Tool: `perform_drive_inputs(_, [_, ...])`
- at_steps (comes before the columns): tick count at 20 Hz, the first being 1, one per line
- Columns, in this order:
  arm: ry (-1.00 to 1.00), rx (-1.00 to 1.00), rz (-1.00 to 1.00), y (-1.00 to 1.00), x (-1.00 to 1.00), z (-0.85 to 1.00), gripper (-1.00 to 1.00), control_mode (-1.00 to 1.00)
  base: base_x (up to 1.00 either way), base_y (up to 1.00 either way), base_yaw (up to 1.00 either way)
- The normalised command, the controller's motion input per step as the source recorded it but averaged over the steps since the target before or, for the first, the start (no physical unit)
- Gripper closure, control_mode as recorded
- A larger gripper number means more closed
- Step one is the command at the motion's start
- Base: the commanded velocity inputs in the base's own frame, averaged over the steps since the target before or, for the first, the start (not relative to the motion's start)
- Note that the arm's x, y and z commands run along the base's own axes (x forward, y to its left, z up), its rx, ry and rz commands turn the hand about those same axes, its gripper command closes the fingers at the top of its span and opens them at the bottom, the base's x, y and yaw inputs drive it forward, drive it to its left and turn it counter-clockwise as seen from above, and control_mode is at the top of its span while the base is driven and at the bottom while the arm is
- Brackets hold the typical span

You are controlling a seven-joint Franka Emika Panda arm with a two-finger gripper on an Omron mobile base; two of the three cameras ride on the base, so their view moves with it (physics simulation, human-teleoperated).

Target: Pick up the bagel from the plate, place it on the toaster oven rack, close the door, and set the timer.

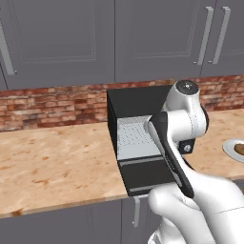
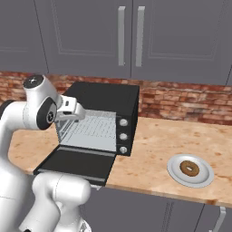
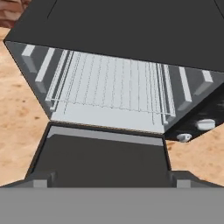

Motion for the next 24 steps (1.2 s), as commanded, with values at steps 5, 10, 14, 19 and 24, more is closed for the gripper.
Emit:
perform_drive_inputs(5, [0.0,-0.04,0.0,0.16,0.19,-0.36,-1.0,-1.0,0.0,0.0,0.0])
perform_drive_inputs(10, [0.0,-0.01,-0.02,0.16,0.41,-0.3,-1.0,-1.0,0.0,0.0,0.0])
perform_drive_inputs(14, [0.0,0.0,-0.02,0.07,0.61,-0.32,-1.0,-1.0,0.0,0.0,0.0])
perform_drive_inputs(19, [0.0,0.01,-0.02,0.0,0.45,-0.36,-1.0,-1.0,0.0,0.0,0.0])
perform_drive_inputs(24, [-0.04,0.06,0.0,0.0,0.22,-0.25,-1.0,-1.0,0.0,0.0,0.0])
